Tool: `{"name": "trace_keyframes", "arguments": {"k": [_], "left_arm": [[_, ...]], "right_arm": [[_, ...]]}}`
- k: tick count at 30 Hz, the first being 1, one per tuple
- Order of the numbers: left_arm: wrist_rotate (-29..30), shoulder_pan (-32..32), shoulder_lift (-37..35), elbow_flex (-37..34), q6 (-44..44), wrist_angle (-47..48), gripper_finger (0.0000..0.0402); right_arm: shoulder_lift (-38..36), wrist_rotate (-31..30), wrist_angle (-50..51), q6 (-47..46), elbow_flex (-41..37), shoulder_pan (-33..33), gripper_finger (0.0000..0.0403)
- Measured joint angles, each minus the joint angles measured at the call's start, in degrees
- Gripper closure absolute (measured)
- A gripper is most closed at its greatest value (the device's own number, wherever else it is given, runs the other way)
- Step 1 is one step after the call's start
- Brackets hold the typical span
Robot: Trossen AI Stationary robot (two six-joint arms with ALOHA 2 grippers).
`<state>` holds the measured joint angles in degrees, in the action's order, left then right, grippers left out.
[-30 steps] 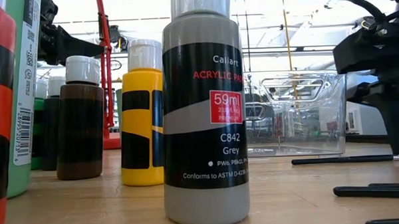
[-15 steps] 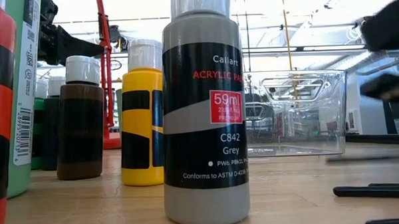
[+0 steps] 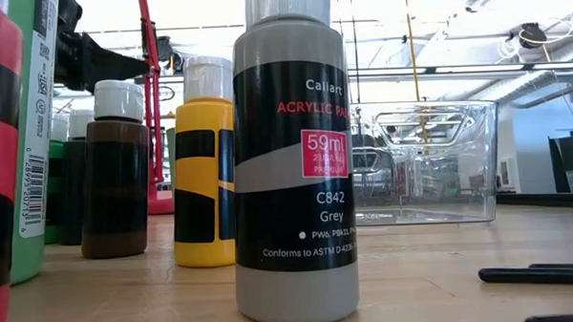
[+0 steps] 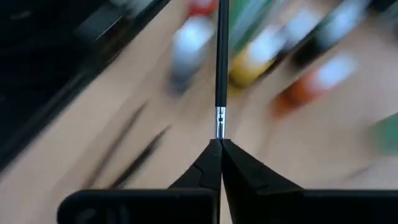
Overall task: Pick & Place Paint Supplies
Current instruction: Put the silver paintbrush into the green cup
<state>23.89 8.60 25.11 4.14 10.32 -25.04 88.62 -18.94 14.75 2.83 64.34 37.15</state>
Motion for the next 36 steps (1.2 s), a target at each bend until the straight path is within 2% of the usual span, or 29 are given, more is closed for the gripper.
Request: {"name": "trace_keyframes", "arguments": {"k": [2, 4, 7, 11, 13, 20, 25, 31, 36], "left_arm": [[-0.85, 0.00, -0.01, 0.00, -1.15, -0.55, 0.0380], [-3.47, 0.00, 0.01, 0.00, -1.46, -0.83, 0.0380], [-10.29, 0.02, 0.01, 0.00, -0.64, -1.95, 0.0380], [-20.88, 0.05, -0.01, 0.00, 1.68, -2.76, 0.0380], [-24.52, 0.17, 0.05, 0.00, 2.06, -3.08, 0.0380], [-25.41, 0.20, 3.79, 0.00, 1.89, -7.69, 0.0365], [-25.77, 1.62, 10.43, 0.00, 4.34, -15.63, 0.0288], [-26.81, 4.40, 17.85, 0.00, 7.95, -26.71, 0.0167], [-26.99, 5.44, 22.55, 0.00, 7.43, -33.30, 0.0108]], "right_arm": [[-0.02, -4.28, -7.46, 7.35, -0.17, -1.91, 0.0403], [-0.02, -2.80, -15.67, 12.87, -0.69, -5.33, 0.0403], [1.03, 6.12, -26.75, 15.83, -1.62, -12.33, 0.0403], [3.58, 23.27, -36.47, 15.94, -2.13, -19.87, 0.0403], [5.31, 28.47, -40.24, 15.91, -2.08, -22.02, 0.0403], [11.81, 29.41, -50.16, 14.36, -2.10, -27.20, 0.0403], [14.56, 26.78, -56.01, 9.78, -2.08, -29.38, 0.0403], [14.73, 26.27, -52.99, 8.46, -2.08, -30.39, 0.0403], [14.76, 25.86, -51.85, 8.42, -2.10, -30.43, 0.0403]]}}
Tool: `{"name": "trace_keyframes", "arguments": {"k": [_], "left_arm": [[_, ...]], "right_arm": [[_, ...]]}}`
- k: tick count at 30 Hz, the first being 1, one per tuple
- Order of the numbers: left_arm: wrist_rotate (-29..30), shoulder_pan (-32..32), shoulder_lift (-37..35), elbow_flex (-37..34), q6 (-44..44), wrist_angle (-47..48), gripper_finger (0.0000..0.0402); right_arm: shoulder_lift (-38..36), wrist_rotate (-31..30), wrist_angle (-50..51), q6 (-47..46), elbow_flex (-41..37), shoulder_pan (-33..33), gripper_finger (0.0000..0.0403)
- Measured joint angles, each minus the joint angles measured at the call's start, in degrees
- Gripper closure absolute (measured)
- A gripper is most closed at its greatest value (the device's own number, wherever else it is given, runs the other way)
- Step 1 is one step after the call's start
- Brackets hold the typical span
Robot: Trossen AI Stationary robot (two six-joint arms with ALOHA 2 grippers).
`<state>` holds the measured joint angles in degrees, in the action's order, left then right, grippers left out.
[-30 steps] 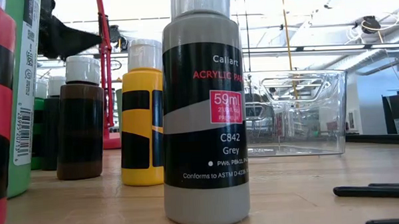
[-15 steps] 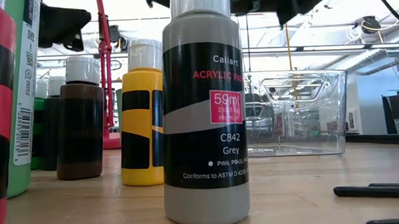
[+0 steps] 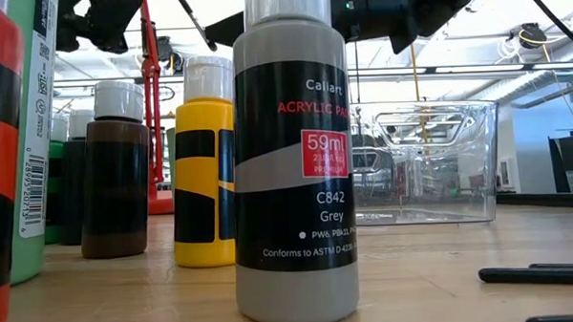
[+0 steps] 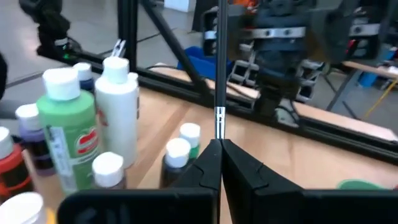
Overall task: Pick & Place Paint Supplies
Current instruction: Put the silver paintbrush into the green cup
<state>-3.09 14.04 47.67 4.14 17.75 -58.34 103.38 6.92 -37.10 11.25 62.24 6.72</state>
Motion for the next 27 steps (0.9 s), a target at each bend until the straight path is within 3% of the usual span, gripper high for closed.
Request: {"name": "trace_keyframes", "arguments": {"k": [5, 14, 27], "left_arm": [[0.07, 0.09, 3.95, 0.00, -1.91, -6.48, 0.0095], [0.46, 0.09, 8.34, 0.05, -2.07, -13.25, 0.0122], [0.15, 0.09, 17.95, 6.07, -1.99, -13.35, 0.0163]], "right_arm": [[-0.02, -5.51, 0.20, 0.33, 0.02, 0.04, 0.0403], [-0.02, -7.07, 0.62, -0.04, 0.02, -0.35, 0.0403], [-0.02, -7.13, 1.56, -0.26, 0.02, -0.40, 0.0403]]}}
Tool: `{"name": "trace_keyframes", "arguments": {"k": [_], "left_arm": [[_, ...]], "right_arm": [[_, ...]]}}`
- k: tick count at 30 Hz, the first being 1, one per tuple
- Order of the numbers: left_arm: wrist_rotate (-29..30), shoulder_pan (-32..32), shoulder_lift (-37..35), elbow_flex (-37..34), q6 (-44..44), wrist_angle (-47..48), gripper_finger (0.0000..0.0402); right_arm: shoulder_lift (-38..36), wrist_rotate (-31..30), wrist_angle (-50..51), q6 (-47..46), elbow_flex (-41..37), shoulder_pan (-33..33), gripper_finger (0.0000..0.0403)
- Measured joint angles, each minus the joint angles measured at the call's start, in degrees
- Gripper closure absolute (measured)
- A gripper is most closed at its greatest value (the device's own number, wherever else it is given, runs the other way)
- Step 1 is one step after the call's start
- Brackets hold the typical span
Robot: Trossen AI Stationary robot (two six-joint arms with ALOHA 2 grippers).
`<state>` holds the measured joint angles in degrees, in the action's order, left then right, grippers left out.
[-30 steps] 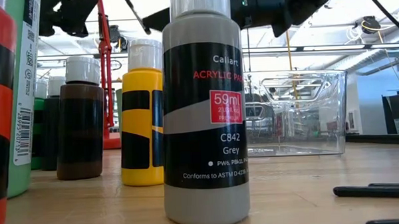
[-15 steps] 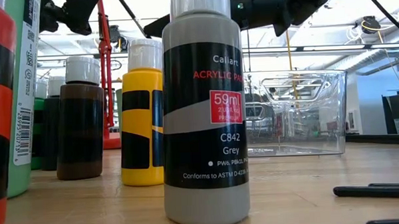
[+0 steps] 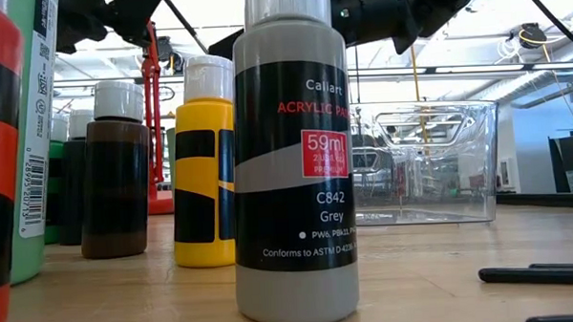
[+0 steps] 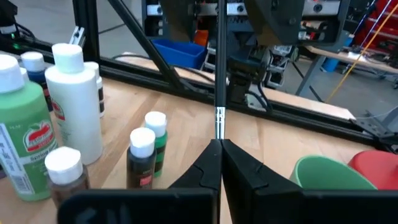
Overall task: Pick & Place Paint Supplies
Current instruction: Put the silver paintbrush into the green cup
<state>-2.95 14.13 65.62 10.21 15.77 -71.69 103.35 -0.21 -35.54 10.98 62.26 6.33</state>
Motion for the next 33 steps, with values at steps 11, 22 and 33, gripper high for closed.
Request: {"name": "trace_keyframes", "arguments": {"k": [11, 22, 33], "left_arm": [[-0.13, 0.74, 0.05, 0.20, 1.14, -0.07, 0.0271], [1.68, 0.70, 0.03, 0.18, 2.61, 1.84, 0.0393], [7.74, 5.27, -1.74, -0.08, 8.25, 4.52, 0.0398]], "right_arm": [[0.00, -0.02, 1.11, 0.03, 0.00, 0.00, 0.0403], [0.00, 0.23, 2.17, 0.48, 0.00, -0.17, 0.0403], [-12.79, -12.02, 21.52, 0.31, -0.65, 5.81, 0.0356]]}}
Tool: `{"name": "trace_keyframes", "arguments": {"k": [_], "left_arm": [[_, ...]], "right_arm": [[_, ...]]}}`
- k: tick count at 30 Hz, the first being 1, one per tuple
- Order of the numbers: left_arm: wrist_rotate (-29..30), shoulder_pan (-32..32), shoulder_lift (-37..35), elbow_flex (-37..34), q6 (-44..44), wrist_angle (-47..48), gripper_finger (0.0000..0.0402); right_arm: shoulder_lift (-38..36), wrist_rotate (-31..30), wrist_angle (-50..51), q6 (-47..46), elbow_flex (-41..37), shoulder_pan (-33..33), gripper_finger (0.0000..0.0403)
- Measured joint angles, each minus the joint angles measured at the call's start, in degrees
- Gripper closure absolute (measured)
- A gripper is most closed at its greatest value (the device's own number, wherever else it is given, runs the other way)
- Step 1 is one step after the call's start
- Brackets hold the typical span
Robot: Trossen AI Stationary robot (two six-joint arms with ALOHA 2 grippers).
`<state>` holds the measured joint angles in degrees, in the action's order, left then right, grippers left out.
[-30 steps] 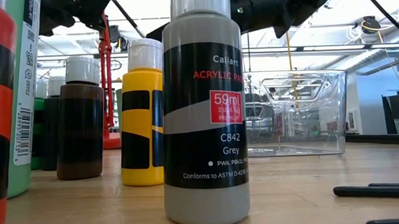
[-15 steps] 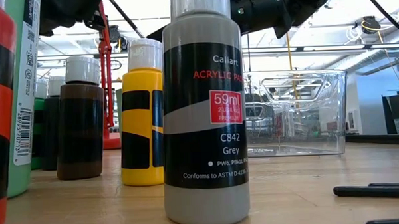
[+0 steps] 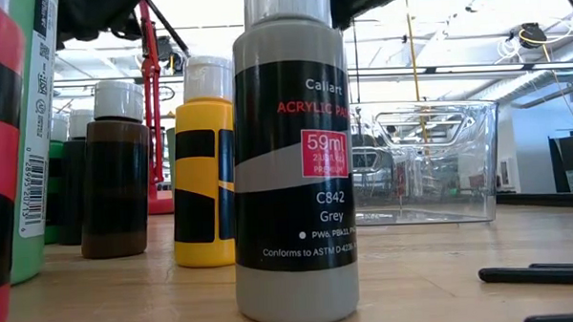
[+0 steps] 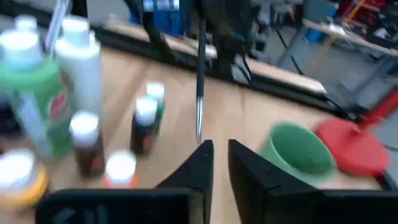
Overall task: Pick & Place Paint Supplies
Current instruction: Put the silver paintbrush into the green cup
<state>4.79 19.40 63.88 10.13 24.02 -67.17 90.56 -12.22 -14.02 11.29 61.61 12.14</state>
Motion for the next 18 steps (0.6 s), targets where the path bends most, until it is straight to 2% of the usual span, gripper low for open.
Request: {"name": "trace_keyframes", "arguments": {"k": [4, 7, 9, 11, 14, 16, 18], "left_arm": [[9.96, 3.69, -0.90, -0.02, 1.76, -0.05, 0.0398], [21.78, 6.47, -2.11, 0.32, 2.43, 0.21, 0.0399], [30.84, 7.65, -2.21, 1.78, 2.47, -0.24, 0.0399], [37.57, 7.93, -2.09, 3.61, 4.38, 0.62, 0.0399], [43.50, 6.14, -1.93, 9.00, 5.76, 6.54, 0.0399], [45.03, 4.54, -1.91, 13.14, 2.00, 16.16, 0.0400], [44.19, 2.50, -1.80, 17.68, -4.13, 28.15, 0.0400]], "right_arm": [[-10.08, -7.25, 2.18, -0.54, -6.10, 7.23, 0.0334], [-17.87, -15.92, 0.10, -0.17, -13.75, 15.55, 0.0334], [-22.33, -24.77, -4.68, -0.91, -20.60, 21.27, 0.0341], [-25.06, -29.94, -13.88, 0.08, -27.28, 25.04, 0.0349], [-26.89, -30.87, -25.40, 3.90, -35.90, 27.44, 0.0367], [-26.81, -28.83, -31.78, 6.73, -40.67, 27.33, 0.0381], [-26.64, -24.90, -37.75, 10.63, -43.78, 26.11, 0.0394]]}}
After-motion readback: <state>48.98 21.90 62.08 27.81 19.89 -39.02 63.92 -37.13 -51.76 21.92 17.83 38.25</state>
